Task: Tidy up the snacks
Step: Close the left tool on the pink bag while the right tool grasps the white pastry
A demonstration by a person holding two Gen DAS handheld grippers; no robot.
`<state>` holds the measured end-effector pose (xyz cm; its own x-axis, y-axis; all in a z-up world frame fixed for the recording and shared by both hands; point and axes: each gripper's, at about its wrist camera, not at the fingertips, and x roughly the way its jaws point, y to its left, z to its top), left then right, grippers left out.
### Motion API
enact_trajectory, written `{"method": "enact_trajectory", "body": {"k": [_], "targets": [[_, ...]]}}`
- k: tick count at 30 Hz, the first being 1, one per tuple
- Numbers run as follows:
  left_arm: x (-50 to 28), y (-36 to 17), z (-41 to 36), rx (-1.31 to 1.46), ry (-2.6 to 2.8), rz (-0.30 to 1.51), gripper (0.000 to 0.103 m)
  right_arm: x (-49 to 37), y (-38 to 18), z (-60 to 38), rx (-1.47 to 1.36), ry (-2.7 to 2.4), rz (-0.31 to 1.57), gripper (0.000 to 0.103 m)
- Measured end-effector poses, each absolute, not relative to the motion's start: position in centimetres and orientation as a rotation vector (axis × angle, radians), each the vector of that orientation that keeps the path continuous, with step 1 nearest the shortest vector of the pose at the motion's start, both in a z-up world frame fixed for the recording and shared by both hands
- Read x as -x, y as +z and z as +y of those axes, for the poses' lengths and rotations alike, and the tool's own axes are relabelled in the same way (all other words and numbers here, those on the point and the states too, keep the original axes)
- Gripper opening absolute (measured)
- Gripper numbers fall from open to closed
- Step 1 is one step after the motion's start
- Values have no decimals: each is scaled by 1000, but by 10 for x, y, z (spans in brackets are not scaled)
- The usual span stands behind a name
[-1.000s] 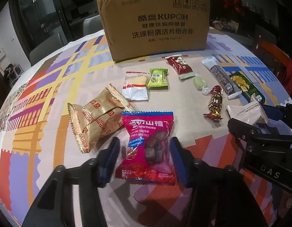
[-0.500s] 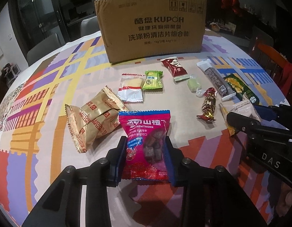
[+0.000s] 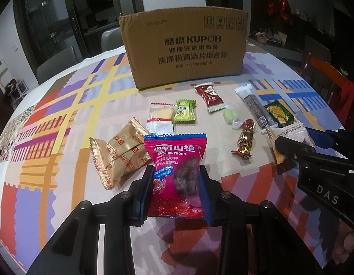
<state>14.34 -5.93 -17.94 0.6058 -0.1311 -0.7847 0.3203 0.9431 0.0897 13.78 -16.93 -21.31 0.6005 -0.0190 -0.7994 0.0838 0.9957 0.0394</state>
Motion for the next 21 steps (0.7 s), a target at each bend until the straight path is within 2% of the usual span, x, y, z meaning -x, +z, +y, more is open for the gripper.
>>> {"method": "enact_trajectory", "body": {"k": [21], "targets": [[-154, -128, -57, -212, -228, 823, 36, -145, -165, -171, -62, -45, 844, 42]]}}
